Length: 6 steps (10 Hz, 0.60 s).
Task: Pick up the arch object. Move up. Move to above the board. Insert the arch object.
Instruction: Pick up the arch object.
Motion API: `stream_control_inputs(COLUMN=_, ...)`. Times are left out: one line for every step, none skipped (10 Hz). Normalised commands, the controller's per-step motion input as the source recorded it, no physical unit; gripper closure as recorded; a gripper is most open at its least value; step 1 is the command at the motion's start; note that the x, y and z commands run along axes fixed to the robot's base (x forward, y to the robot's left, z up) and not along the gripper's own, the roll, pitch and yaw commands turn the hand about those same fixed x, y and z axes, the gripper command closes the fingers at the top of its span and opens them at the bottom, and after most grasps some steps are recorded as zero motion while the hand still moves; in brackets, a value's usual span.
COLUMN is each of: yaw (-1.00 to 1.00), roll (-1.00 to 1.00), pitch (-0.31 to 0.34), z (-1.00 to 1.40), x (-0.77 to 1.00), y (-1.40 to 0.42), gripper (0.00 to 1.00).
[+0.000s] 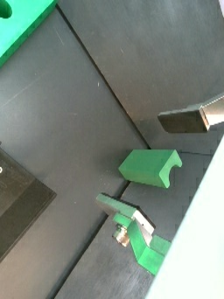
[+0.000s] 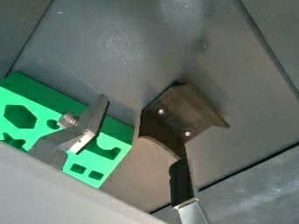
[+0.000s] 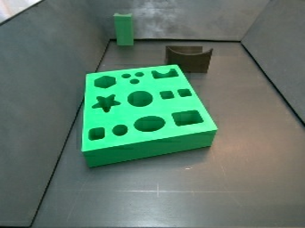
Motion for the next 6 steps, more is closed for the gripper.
stream_control_inputs(yaw=0.10, roll=0.10, pitch=-0.011, z=-0.23, x=-0.61, y=0.71, gripper=0.00)
stream_control_inputs(yaw=0.04, roll=0.07, pitch=-0.050, z=-0.35, x=-0.63, y=0.83, gripper=0.00)
stream_control_inputs(yaw=0.00, roll=0.11, pitch=-0.074, z=-0.36, x=-0.57, y=0.88, gripper=0.00)
stream_control_inputs(yaw=0.00, roll=0.10, pitch=-0.101, z=-0.44, x=-0.60, y=0.89, gripper=0.00)
stream_control_inputs(yaw=0.00, roll=0.08, pitch=-0.090, z=-0.46, x=-0.58, y=0.91, gripper=0.00)
stream_control_inputs(yaw=0.00, roll=0.09, pitch=-0.067, z=-0.43, x=-0.55, y=0.91, gripper=0.00)
